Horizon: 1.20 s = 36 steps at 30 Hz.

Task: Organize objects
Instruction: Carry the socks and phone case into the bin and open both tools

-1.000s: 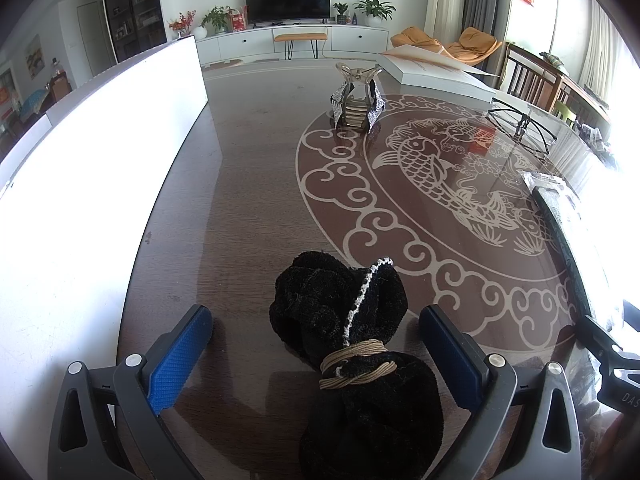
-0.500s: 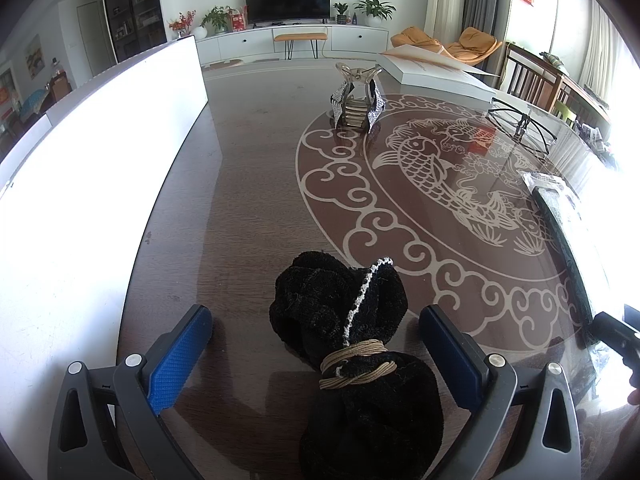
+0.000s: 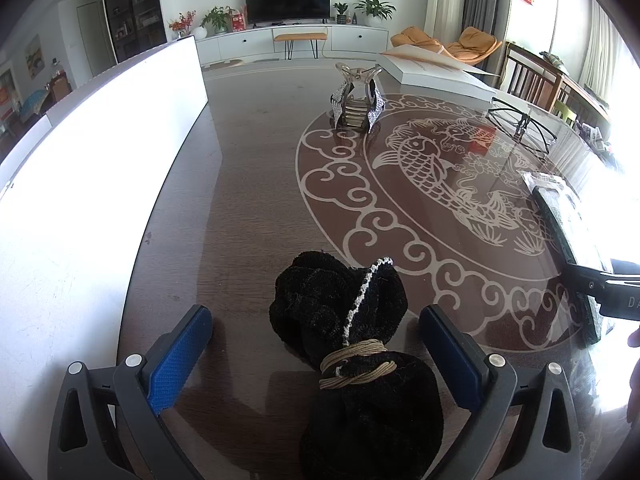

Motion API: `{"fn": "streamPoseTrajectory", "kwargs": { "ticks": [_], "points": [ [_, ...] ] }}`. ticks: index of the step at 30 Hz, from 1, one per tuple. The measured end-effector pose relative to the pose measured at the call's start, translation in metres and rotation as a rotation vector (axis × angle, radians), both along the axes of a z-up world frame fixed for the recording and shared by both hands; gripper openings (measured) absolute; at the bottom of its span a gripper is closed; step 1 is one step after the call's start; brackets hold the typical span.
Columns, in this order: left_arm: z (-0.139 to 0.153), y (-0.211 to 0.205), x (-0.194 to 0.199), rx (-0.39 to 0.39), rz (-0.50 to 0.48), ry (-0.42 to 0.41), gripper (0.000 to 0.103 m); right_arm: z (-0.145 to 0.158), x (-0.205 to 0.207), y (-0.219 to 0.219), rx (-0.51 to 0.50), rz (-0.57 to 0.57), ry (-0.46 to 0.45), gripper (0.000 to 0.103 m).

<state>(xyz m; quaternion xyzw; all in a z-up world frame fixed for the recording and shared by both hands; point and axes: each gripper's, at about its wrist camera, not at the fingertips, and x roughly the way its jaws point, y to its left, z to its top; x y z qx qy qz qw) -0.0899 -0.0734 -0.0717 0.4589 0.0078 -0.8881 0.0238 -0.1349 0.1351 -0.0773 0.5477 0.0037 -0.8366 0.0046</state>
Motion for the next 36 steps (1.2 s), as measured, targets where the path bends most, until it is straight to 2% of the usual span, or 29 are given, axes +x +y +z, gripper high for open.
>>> {"fn": "streamPoseTrajectory", "kwargs": {
  "ticks": [1,2,3,4,5,7,8,12,16,18,21,24,28,30,31,32,33,36],
  "points": [
    [0.0,0.0,0.002,0.004,-0.009,-0.001,0.103,0.001,0.001,0.001,0.003,0.005,-0.001,0.099],
    [0.001,0.003,0.003,0.006,-0.049,-0.013,0.103,0.004,0.002,0.002,0.004,0.005,0.013,0.08],
    [0.0,0.008,0.007,0.003,-0.101,-0.021,0.103,0.008,0.003,0.003,0.008,0.011,0.027,0.076],
    [0.002,0.011,0.011,0.004,-0.12,-0.004,0.089,0.009,0.003,0.004,0.016,0.013,0.003,0.075],
    [0.006,0.013,0.017,0.002,-0.115,0.026,0.059,0.01,0.005,0.007,-0.014,0.013,-0.008,0.075],
    [0.009,0.014,0.024,0.026,-0.117,0.034,0.035,0.017,0.015,0.011,-0.063,0.013,-0.002,0.075],
    [0.011,0.013,0.026,0.067,-0.116,0.027,0.033,0.022,0.021,0.012,-0.075,0.013,0.007,0.075],
    [0.037,0.004,0.05,0.189,-0.101,0.059,0.033,0.056,0.045,0.006,-0.152,0.047,0.061,0.075],
    [0.093,-0.021,0.084,0.282,-0.103,0.146,0.033,0.101,0.062,-0.028,-0.23,0.127,0.117,0.075],
    [0.123,-0.05,0.098,0.286,-0.077,0.197,0.033,0.126,0.068,-0.058,-0.285,0.188,0.153,0.075],
    [0.154,-0.109,0.113,0.233,0.014,0.238,0.033,0.161,0.077,-0.119,-0.39,0.297,0.193,0.075],
    [0.163,-0.174,0.122,0.116,0.148,0.231,0.033,0.184,0.086,-0.192,-0.473,0.418,0.208,0.075],
    [0.144,-0.248,0.13,-0.008,0.307,0.126,0.038,0.19,0.096,-0.288,-0.52,0.572,0.184,0.076],
    [0.128,-0.27,0.133,-0.072,0.376,0.048,0.047,0.179,0.098,-0.328,-0.526,0.645,0.147,0.084],
    [0.122,-0.275,0.136,-0.09,0.407,0.024,0.056,0.171,0.098,-0.343,-0.498,0.661,0.118,0.09],
    [0.118,-0.278,0.14,-0.096,0.429,0.017,0.061,0.164,0.1,-0.35,-0.47,0.661,0.11,0.09],
    [0.117,-0.276,0.145,-0.093,0.435,0.029,0.062,0.159,0.103,-0.35,-0.447,0.657,0.12,0.09],
    [0.124,-0.249,0.155,-0.097,0.421,0.083,0.067,0.148,0.109,-0.315,-0.354,0.59,0.218,0.091]
  ]
}}
